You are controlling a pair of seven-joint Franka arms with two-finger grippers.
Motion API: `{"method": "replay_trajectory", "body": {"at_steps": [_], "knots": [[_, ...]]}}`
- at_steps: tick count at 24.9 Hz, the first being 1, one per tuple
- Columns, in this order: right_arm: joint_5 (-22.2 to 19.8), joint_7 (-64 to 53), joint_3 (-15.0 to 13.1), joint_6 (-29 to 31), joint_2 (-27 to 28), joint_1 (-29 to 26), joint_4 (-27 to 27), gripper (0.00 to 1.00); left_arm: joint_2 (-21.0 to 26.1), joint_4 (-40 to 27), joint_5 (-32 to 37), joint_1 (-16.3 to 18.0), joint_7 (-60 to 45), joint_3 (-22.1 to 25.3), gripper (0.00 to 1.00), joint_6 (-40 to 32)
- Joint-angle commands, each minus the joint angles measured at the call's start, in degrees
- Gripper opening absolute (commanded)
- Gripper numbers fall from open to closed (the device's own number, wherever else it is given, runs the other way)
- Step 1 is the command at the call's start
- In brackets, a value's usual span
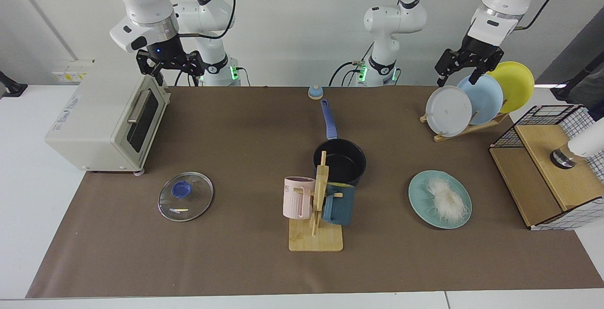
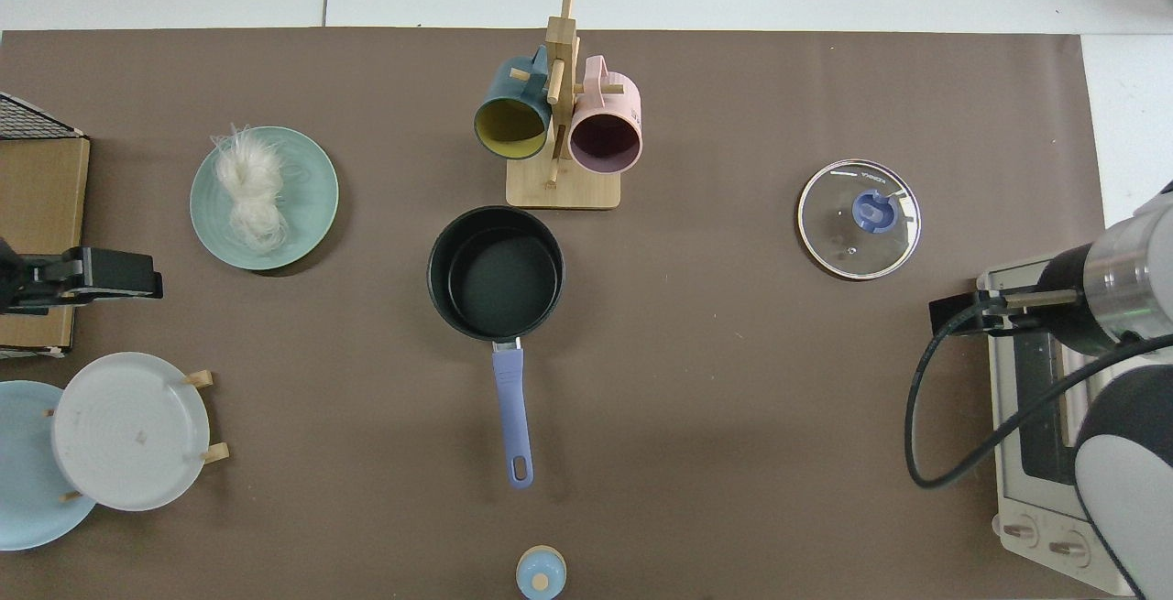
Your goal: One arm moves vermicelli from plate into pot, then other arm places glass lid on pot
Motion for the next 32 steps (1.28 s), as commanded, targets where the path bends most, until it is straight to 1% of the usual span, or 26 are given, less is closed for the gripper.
{"method": "replay_trajectory", "body": {"at_steps": [1,14,20,24,27,29,32], "knots": [[1.62,-2.78,0.27,-0.27,0.47,-1.33,1.01,0.99,-1.29,-1.47,-0.24,0.12,0.86,0.08,1.0,0.66],[1.0,-2.69,0.26,-0.35,0.82,-1.33,1.27,0.99,-1.03,-1.29,-0.24,0.21,0.51,0.08,0.99,0.74],[0.65,-2.69,0.26,-0.97,2.14,-1.51,3.46,0.99,-0.16,0.29,1.43,0.12,2.44,0.26,1.0,0.65],[0.3,-2.69,0.26,-1.06,4.24,-1.42,6.89,0.99,3.62,3.97,1.26,1.35,2.98,0.43,1.0,0.21],[-0.31,-2.78,0.18,-1.32,5.73,-1.59,9.08,0.99,8.27,8.45,1.34,1.44,2.45,0.43,1.0,0.04],[-0.84,-2.78,0.26,-1.58,7.84,-1.51,11.28,0.99,11.35,10.74,1.34,1.53,2.36,0.43,1.0,0.56],[-0.84,-2.78,0.18,-1.15,12.14,-1.42,15.49,0.99,15.04,11.19,1.17,2.4,2.36,0.35,1.0,3.36]]}}
